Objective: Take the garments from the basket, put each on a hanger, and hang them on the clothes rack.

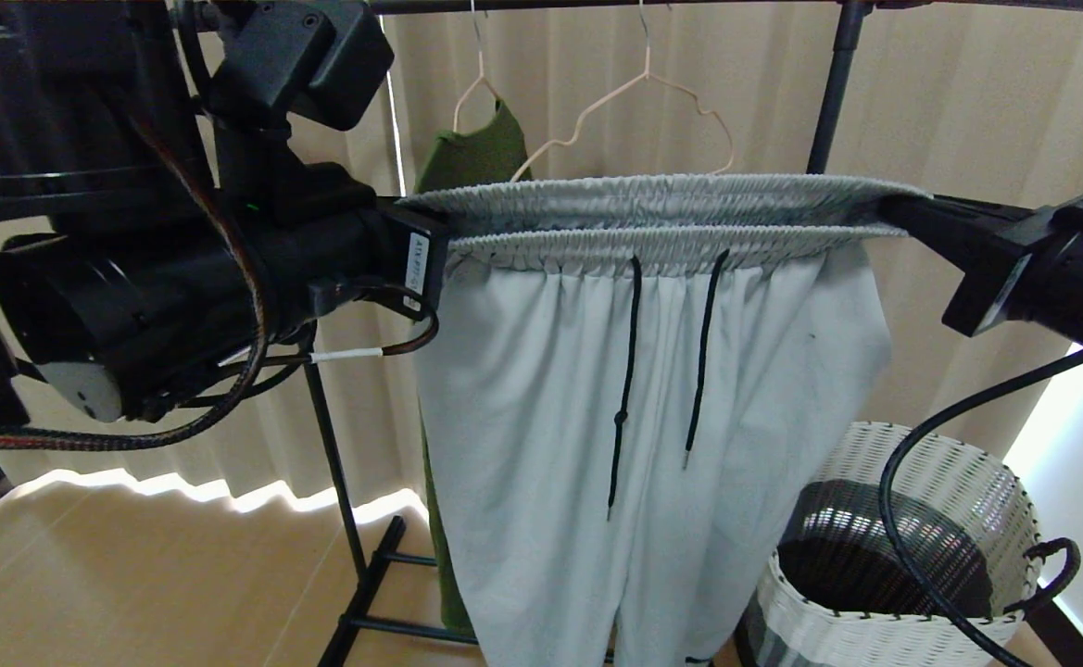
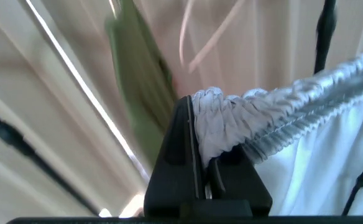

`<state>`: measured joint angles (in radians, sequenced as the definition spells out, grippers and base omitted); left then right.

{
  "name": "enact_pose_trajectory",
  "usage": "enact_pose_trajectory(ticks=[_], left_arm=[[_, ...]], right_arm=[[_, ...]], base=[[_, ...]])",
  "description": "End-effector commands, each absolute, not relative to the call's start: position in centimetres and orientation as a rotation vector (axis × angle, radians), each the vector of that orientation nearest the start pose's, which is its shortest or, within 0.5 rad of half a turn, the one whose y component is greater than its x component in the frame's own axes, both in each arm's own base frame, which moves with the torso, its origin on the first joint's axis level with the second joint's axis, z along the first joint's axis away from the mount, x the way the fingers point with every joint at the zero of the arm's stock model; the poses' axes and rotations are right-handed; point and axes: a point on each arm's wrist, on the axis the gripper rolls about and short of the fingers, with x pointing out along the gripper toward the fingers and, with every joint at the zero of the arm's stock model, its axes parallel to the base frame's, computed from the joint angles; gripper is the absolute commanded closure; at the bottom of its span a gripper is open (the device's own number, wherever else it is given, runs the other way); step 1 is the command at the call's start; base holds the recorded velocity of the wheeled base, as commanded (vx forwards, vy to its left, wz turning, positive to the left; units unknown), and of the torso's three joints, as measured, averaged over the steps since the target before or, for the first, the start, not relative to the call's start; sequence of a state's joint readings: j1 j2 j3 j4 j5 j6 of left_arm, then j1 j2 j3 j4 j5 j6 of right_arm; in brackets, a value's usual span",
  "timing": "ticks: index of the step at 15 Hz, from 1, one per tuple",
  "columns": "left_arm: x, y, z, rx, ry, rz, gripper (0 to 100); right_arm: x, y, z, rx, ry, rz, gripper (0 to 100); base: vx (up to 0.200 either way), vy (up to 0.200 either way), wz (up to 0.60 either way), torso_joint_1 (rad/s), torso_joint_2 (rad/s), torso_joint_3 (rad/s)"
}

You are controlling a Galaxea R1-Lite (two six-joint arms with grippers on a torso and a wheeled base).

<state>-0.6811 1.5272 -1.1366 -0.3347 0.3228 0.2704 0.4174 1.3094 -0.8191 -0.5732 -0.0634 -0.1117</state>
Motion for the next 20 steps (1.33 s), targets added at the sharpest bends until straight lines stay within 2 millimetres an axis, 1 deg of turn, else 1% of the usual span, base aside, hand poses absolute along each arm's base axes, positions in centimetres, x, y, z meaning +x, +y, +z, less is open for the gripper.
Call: enact_pose_trajectory(ticks=[1,3,4,8,11,13,16,20], left_arm=[[21.5,-16.6,30.1,0.289,-0.011,-0.362,100],[21.5,-16.5,30.1,0.288,-0.014,-0.36,100],[21.6,-16.6,30.1,0.289,-0.011,-0.36,100],[21.7,-16.4,29.4,0.295,0.011,-0.332,100],[22.2,-15.9,29.1,0.297,0.032,-0.217,100],[22.3,-15.7,29.3,0.287,0.02,-0.167,100],[22.6,-15.3,29.3,0.283,0.018,-0.134,100],[22.5,-15.2,28.9,0.288,0.028,-0.136,100]], right_arm=[[19.7,8.6,28.1,-0.092,-0.096,0.349,100],[19.7,8.6,28.1,-0.092,-0.096,0.349,100],[19.6,8.6,28.1,-0.092,-0.096,0.349,0],[19.2,8.4,26.9,-0.056,-0.065,0.368,0],[18.2,8.4,26.4,0.006,-0.139,0.552,0],[17.7,8.3,25.6,0.008,-0.13,0.614,0],[17.4,8.2,25.9,0.012,-0.15,0.621,0],[16.7,7.9,26.1,0.015,-0.164,0.62,0]], base=[[0.0,0.0,0.0,0.0,0.0,0.0],[0.0,0.0,0.0,0.0,0.0,0.0],[0.0,0.0,0.0,0.0,0.0,0.0],[0.0,0.0,0.0,0.0,0.0,0.0],[0.0,0.0,0.0,0.0,0.0,0.0],[0.0,0.0,0.0,0.0,0.0,0.0],[0.0,0.0,0.0,0.0,0.0,0.0],[0.0,0.0,0.0,0.0,0.0,0.0]])
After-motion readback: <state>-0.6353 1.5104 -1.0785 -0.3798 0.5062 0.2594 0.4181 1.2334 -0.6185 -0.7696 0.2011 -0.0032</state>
